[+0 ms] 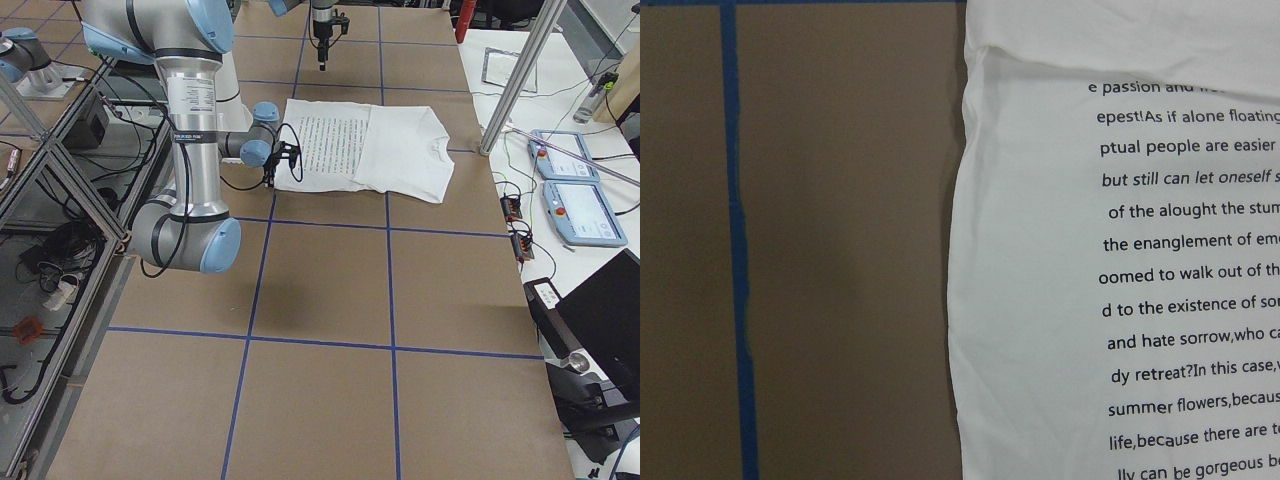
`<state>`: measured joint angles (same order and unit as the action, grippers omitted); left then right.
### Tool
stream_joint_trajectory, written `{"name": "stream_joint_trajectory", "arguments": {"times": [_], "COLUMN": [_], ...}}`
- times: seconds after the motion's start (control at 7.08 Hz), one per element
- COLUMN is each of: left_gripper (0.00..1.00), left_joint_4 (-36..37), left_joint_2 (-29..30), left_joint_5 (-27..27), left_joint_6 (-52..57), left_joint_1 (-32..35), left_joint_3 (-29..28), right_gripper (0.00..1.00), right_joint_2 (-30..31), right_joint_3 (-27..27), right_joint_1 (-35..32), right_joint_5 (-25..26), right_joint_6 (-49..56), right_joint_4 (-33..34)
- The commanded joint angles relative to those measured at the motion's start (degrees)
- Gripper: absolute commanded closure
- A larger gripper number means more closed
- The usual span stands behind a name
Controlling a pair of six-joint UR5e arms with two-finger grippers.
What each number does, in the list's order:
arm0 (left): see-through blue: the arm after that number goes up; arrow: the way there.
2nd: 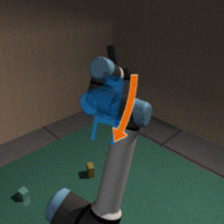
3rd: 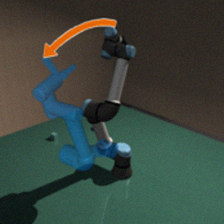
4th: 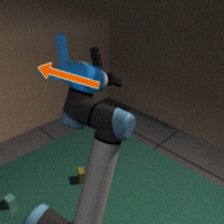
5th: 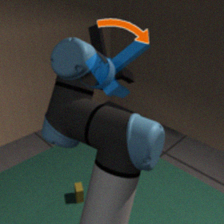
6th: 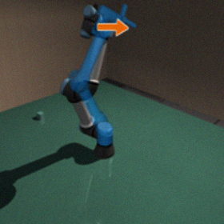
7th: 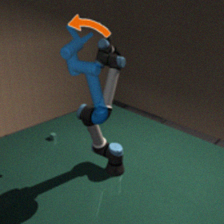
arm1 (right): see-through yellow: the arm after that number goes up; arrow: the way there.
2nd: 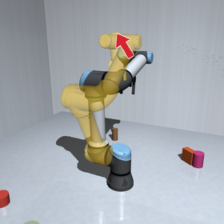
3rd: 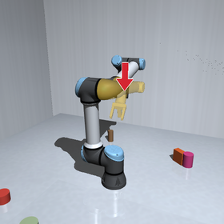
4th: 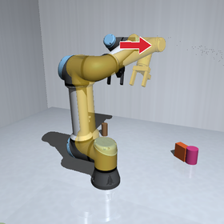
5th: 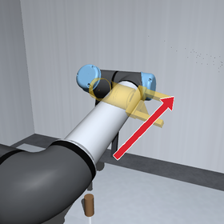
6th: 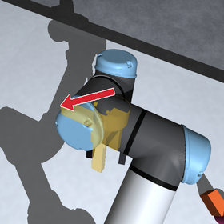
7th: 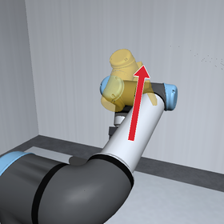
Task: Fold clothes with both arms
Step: 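Adjust both grippers along the hem edge and grasp the hem corners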
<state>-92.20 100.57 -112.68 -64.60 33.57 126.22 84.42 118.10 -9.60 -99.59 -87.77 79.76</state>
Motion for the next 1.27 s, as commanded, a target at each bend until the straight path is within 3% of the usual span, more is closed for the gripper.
{"name": "stream_joint_trajectory", "arguments": {"times": [0.0, 0.14, 0.28, 0.56, 0.71, 1.13], "left_gripper": [0.00, 0.00, 0.00, 0.01, 0.04, 0.12], "left_joint_4": [-0.09, -0.52, -1.05, -10.67, -12.03, -13.71], "left_joint_2": [-0.19, -0.46, -1.24, -7.19, -7.92, -6.00], "left_joint_5": [0.26, 0.52, 4.79, 9.39, 13.93, 14.77], "left_joint_6": [-2.09, -6.98, -11.90, -20.62, -24.13, -26.28], "left_joint_1": [-0.17, -3.57, -8.82, -17.19, -21.40, -24.08], "left_joint_3": [0.00, 0.00, 0.00, -0.62, -2.97, -6.86], "right_gripper": [1.00, 1.00, 1.00, 1.00, 1.00, 1.00], "right_joint_2": [-0.39, -1.35, -1.45, -1.36, -1.36, -1.54], "right_joint_3": [0.90, 1.43, 1.52, 2.31, 2.14, 3.37], "right_joint_1": [0.02, -0.07, -0.16, -0.51, -0.86, -2.09], "right_joint_5": [0.01, 0.01, 0.19, 0.36, 0.28, -0.34], "right_joint_6": [-1.08, -3.52, -3.81, -3.99, -3.81, -3.72], "right_joint_4": [-0.04, 0.05, 0.05, 0.05, -0.04, -0.04]}}
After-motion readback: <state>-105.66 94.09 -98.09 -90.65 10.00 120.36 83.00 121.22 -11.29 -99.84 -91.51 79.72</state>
